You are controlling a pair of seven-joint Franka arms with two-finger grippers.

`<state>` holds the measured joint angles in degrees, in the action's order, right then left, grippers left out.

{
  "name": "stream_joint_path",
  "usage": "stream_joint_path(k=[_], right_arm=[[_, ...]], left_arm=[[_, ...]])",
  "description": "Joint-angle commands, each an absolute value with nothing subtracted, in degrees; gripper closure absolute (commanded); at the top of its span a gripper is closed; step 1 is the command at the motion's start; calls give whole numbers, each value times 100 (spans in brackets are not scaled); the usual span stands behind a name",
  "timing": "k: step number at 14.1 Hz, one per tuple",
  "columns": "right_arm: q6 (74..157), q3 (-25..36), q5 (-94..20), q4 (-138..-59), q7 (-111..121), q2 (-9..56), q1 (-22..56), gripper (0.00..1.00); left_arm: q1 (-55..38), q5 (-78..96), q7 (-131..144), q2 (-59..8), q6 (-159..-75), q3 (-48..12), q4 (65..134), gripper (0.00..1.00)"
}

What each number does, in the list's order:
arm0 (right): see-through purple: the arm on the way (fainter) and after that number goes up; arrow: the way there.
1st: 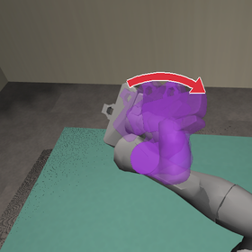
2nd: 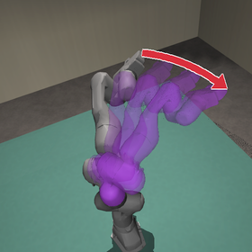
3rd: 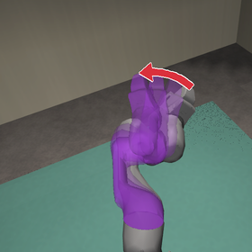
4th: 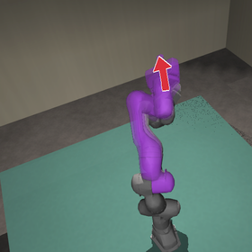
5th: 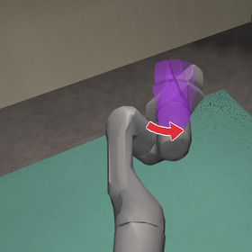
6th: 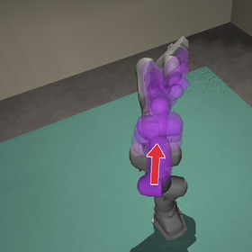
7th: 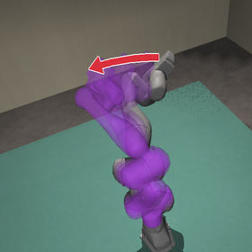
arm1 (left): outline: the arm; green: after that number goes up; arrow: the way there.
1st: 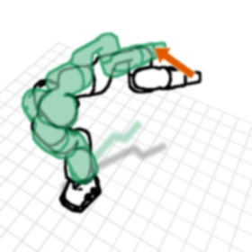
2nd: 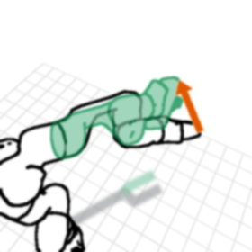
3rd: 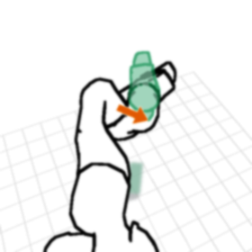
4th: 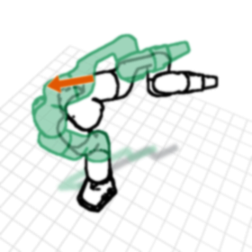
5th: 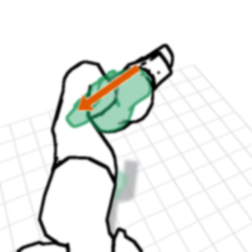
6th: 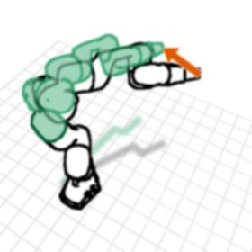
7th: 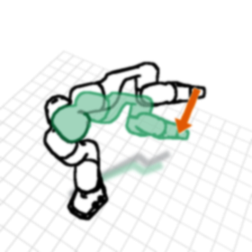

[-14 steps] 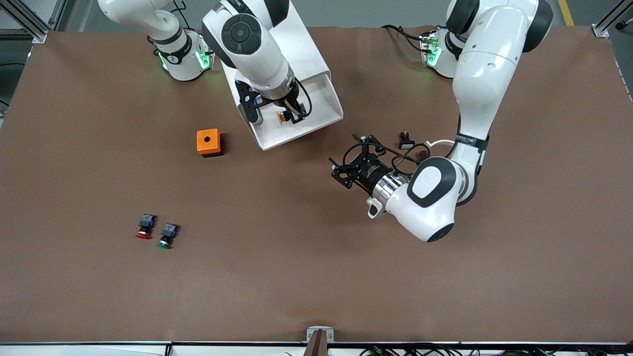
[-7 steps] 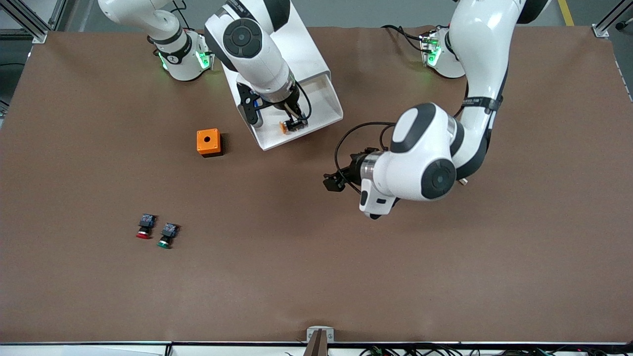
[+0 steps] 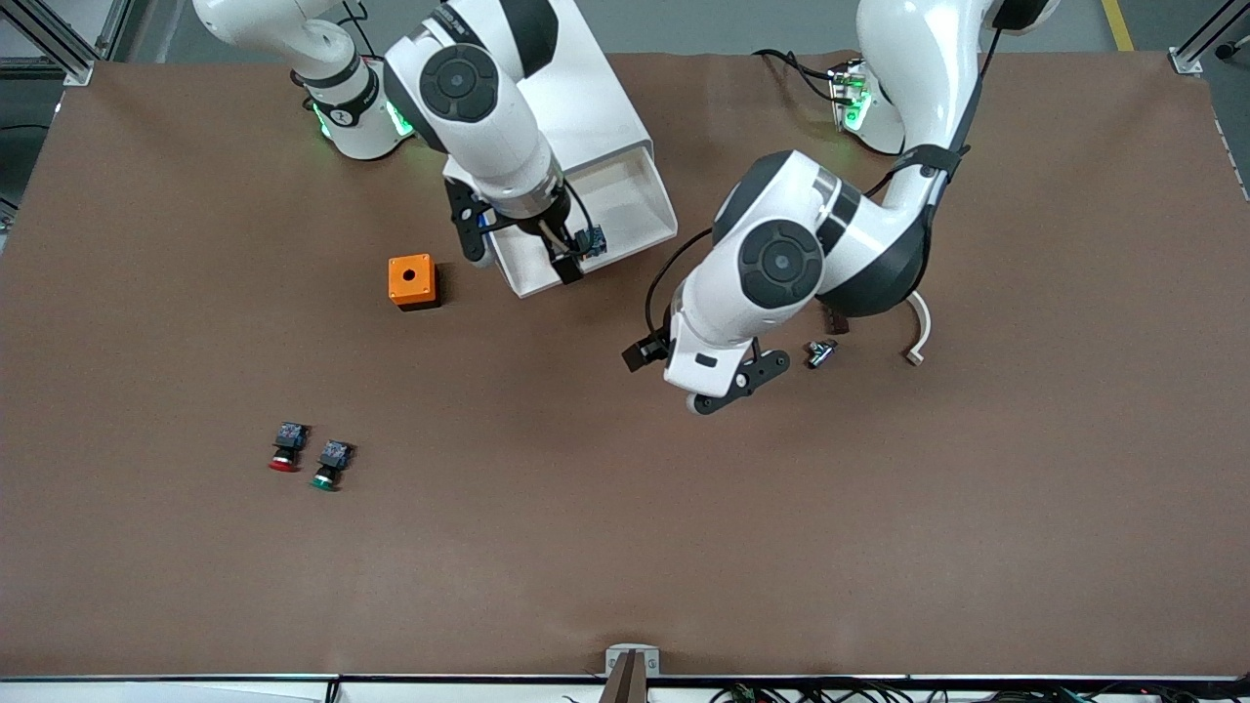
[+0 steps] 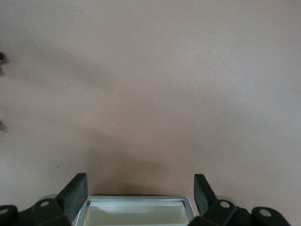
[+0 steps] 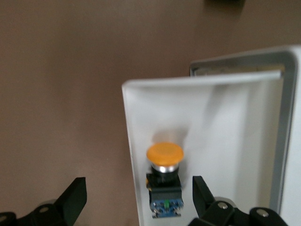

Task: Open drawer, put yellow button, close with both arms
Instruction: 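Open the right gripper to drop the button while the left gripper draws back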

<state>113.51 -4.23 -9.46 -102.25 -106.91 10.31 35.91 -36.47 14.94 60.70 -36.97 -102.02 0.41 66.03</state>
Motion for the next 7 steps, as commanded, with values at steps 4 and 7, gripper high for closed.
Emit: stream_joint_path(k=[4,7], right_arm=[[10706,-475,-844,-9905,-7933,835,2340,1],[10460,-475,-844,-9801,-6560,756,1638,0]], left_arm=[[-3893,986,5968,-3621,-10318,106,6776,1],[-4192,826,6037,-3639,-10318,114,6838,1]])
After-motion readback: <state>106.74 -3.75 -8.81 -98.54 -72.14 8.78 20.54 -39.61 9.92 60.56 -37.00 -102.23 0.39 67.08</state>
